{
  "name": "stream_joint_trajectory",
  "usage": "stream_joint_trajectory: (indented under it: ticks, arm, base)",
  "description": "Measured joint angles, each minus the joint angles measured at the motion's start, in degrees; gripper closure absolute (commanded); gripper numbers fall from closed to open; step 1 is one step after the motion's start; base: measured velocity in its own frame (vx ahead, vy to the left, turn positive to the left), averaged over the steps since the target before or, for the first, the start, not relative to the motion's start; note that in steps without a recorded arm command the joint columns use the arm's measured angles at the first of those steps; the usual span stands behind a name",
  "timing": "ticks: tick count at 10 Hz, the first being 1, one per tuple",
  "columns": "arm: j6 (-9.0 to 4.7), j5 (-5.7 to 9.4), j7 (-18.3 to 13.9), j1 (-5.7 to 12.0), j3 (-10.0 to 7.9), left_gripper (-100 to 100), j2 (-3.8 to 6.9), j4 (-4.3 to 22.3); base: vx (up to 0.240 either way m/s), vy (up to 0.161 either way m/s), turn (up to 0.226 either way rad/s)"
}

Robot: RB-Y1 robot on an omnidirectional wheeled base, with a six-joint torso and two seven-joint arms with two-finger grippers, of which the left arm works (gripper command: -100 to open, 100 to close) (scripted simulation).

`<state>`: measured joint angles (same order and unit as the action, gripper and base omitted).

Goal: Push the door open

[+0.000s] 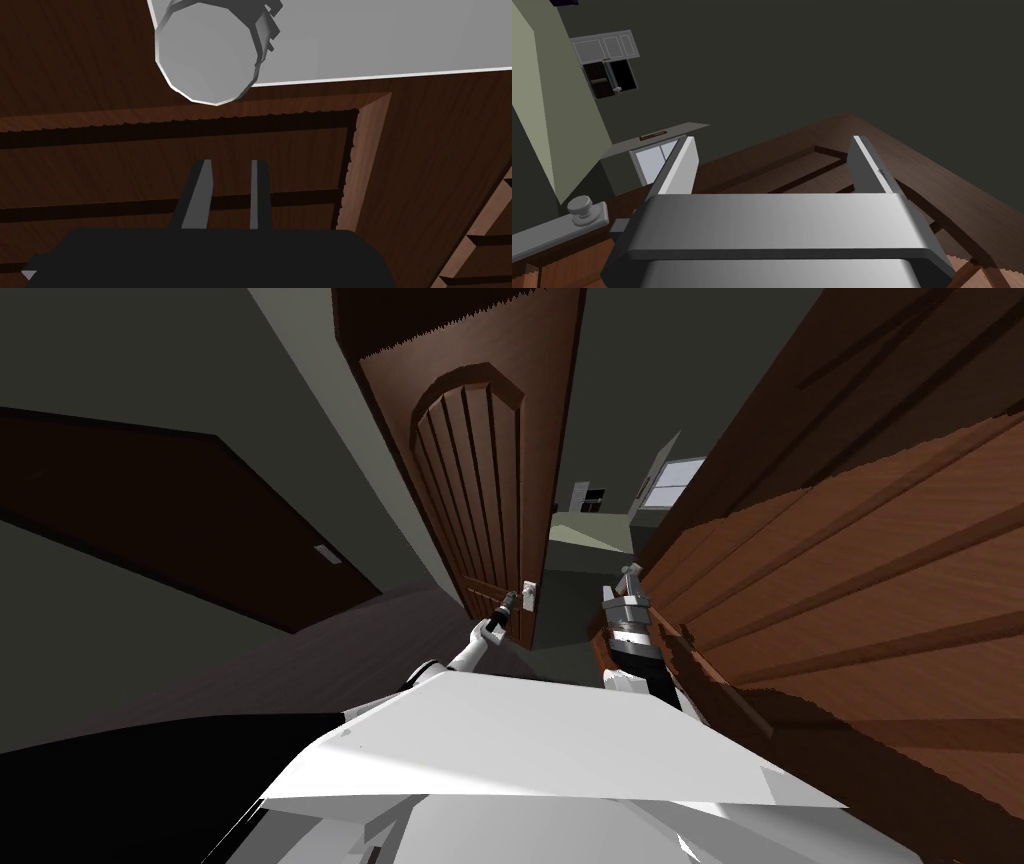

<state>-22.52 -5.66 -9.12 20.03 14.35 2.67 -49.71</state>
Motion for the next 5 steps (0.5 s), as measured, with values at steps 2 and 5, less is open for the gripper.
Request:
stream_joint_trajectory:
  ticks: [2,5]
  arm:
    - [0.18,0.12,-0.4,-0.29,0.39,-100,-0.13,-0.5]
    - [-0.29,0.32,-0.7,0.06,0.6,-100,-1.95,0.4]
  base:
    - [-0.192,0.046,0.009]
    - [-0.192,0.024,0.008]
